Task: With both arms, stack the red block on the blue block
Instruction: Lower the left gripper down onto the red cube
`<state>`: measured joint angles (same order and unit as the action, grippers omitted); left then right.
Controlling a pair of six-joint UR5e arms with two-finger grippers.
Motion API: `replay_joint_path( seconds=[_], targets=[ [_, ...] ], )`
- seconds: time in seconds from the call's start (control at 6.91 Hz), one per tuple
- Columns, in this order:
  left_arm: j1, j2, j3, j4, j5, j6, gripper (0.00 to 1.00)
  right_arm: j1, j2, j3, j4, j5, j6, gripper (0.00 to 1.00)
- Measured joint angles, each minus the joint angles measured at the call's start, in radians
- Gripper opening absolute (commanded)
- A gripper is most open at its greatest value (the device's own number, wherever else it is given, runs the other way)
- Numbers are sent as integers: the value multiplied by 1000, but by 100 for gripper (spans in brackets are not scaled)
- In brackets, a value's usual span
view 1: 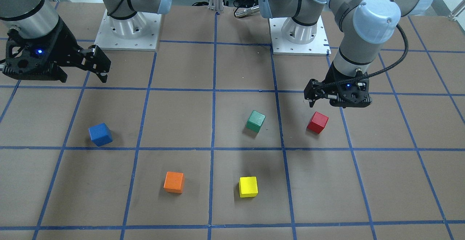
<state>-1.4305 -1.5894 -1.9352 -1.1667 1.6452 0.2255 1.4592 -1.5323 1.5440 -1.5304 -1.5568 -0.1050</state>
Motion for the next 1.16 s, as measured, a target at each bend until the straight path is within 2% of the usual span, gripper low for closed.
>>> replay_joint_path(
  seconds=[0.29,0.43,0.72,1.16],
  targets=[
    [40,-1,-130,126,-4,71,100,0,-14,5,17,2,8,100],
    [60,-9,-164,185,-6,103,100,1,-21,0,20,8,27,100],
    [79,-9,-183,216,-10,157,100,2,-43,-2,28,12,68,100],
    [93,-39,-194,241,-16,248,100,5,-133,13,80,20,80,100]
  ],
)
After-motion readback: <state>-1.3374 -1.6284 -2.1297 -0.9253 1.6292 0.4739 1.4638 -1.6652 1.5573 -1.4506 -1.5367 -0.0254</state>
